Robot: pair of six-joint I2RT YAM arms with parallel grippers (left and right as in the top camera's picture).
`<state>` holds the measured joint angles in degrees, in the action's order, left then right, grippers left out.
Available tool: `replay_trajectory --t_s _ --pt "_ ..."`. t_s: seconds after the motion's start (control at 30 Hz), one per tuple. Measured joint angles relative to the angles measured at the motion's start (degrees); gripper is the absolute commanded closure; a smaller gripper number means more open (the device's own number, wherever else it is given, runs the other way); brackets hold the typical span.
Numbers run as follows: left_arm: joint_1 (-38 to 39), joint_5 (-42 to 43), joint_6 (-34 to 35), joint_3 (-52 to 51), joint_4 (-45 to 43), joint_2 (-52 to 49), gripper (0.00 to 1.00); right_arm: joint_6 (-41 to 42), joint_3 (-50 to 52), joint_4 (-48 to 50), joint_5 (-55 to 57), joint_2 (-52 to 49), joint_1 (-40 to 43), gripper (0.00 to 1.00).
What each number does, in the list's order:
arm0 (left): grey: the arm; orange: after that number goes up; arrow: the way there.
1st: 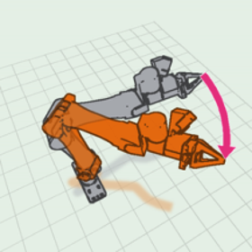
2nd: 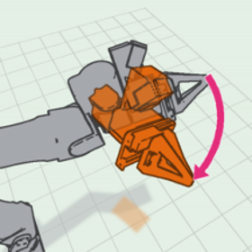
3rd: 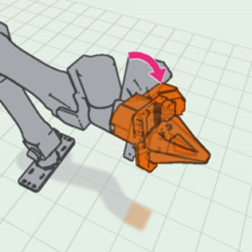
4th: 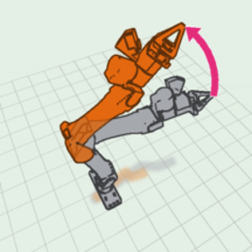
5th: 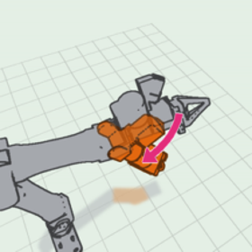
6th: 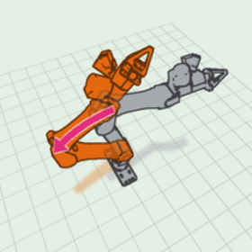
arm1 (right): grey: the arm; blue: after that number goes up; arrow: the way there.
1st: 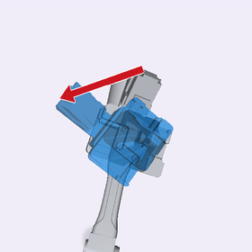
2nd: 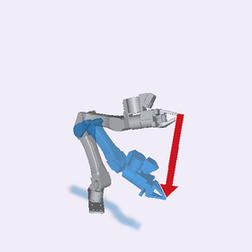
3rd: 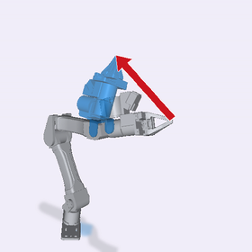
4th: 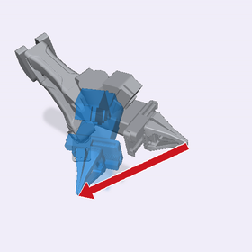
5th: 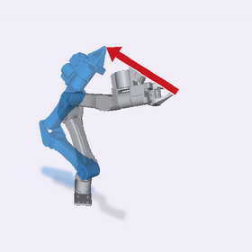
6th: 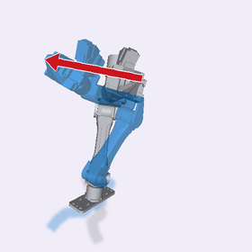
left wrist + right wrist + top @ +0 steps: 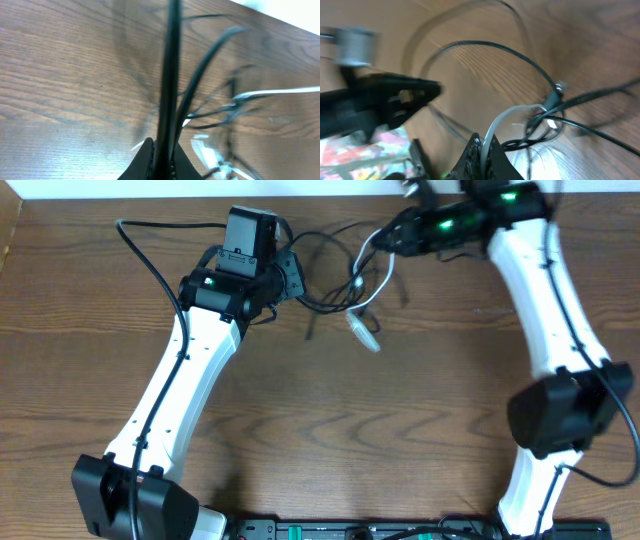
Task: Untangle cables
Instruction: 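Grasp the white cable with the right gripper and pull it rightward, then carry the white cable to the top-right corner and release it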
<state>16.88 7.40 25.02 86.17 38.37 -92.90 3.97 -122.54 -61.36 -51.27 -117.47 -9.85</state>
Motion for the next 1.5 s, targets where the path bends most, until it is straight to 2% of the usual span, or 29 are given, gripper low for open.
replay_trajectory --t_s 0.27,0.53,0.73,0.87,1.0,1.27,1.5 --pt "0.0 -1.99 0.0 -0.02 0.5 0.0 0.92 -3.02 0.0 -3.58 -4.5 7.37 8.02 0.99" --pt "0.0 -3.82 -0.02 -0.02 1.73 0.0 0.92 -0.5 -0.02 -4.17 9.86 8.79 10.56 0.99" --pt "0.0 -4.55 -0.9 -0.02 1.75 0.0 0.93 -0.24 -0.02 -2.78 12.13 8.79 8.72 0.99" --pt "0.0 -5.7 -1.44 0.0 1.86 0.0 0.92 0.02 0.0 -2.12 12.48 9.53 10.45 0.99" --pt "0.0 -8.04 -1.55 0.0 2.23 0.0 0.93 0.59 0.02 -1.81 12.74 12.63 16.65 0.99" --pt "0.0 -12.72 -1.77 0.0 3.48 -1.57 0.92 4.04 -0.07 -0.81 16.26 21.18 34.95 0.99" --pt "0.0 -14.01 -1.7 -0.02 4.33 -5.84 0.93 6.82 -0.11 -0.11 21.33 19.85 42.97 0.99"
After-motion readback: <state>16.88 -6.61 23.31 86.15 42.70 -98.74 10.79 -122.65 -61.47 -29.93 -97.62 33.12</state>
